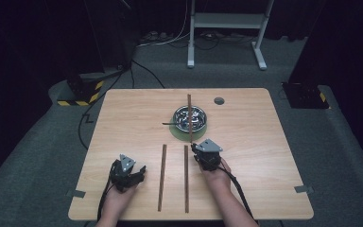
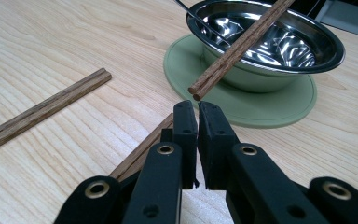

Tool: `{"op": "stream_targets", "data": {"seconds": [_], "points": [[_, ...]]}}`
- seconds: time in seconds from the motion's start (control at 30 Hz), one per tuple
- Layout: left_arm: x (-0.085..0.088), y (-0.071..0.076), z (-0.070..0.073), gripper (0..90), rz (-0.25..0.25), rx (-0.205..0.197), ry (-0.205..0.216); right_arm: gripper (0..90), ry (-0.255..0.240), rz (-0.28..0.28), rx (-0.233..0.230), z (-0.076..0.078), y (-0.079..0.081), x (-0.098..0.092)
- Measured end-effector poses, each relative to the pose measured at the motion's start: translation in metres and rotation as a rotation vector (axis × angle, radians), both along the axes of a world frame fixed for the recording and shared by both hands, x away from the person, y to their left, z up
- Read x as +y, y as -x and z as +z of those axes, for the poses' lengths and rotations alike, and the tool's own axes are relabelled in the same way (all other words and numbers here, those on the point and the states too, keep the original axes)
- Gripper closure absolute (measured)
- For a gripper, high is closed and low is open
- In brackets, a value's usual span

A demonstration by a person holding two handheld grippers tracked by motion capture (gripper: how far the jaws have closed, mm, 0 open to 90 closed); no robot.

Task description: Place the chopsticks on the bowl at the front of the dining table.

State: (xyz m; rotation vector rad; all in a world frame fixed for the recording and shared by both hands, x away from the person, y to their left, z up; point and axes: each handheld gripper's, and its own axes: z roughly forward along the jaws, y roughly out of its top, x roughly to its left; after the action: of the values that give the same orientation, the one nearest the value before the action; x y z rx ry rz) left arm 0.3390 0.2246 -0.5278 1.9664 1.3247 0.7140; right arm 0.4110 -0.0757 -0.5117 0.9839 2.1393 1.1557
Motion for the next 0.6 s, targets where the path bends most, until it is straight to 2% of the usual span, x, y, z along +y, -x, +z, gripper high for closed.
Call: {"op": "stream_targets", "data": {"seconds": [0.6], "points": [[-0.0003,0.0002,0.0,35.6,-0.001,-0.003,0.0,85.0,0.011,0.019,-0.002,-0.0002,-0.0004,0.0034]]}}
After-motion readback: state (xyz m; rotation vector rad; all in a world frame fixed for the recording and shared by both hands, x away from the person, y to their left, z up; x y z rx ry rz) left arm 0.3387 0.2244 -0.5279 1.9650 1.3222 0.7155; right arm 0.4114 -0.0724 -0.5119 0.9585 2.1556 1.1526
